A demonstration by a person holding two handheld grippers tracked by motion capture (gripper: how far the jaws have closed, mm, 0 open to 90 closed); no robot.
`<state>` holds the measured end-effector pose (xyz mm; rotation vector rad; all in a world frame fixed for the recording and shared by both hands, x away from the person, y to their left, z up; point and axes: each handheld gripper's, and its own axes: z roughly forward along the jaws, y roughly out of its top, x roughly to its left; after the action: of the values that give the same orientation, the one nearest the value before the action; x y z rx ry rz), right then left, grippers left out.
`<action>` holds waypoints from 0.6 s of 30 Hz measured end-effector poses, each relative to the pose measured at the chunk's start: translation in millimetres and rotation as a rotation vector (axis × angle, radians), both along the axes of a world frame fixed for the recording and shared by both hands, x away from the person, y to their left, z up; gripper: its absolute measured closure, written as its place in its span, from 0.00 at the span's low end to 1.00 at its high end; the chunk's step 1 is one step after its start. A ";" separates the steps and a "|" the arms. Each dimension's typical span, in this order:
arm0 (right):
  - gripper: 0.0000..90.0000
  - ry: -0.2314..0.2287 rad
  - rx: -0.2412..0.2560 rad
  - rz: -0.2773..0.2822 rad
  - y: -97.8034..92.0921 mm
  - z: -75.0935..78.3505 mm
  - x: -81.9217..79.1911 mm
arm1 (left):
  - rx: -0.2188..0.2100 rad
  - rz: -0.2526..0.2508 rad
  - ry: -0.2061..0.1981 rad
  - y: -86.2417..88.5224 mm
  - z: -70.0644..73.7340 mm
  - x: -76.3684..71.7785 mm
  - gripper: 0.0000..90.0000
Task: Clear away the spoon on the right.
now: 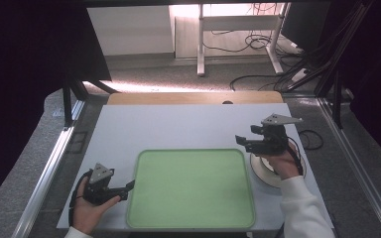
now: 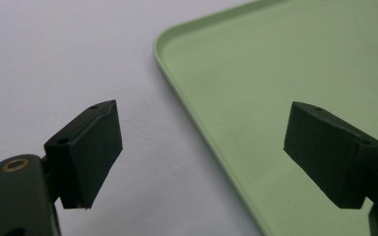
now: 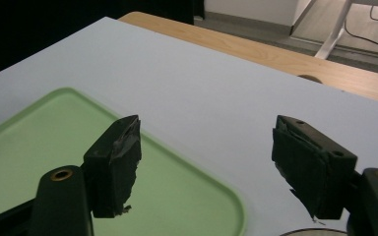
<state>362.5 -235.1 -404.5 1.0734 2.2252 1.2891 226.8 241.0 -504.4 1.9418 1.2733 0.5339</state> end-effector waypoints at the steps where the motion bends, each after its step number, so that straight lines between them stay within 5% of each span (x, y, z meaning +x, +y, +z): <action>1: 0.30 0.000 0.000 0.000 0.0 0.0 0.0 | 0.000 0.000 0.000 0.0 0.0 0.0 0.16; 18: 0.30 0.004 0.008 -0.131 -41.8 -0.1 27.2 | 0.006 -0.001 -0.003 2.5 0.1 -2.0 0.16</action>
<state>389.7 -276.9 -404.6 1.2039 2.1152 1.2422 224.9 243.4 -504.2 1.9456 1.2700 0.5401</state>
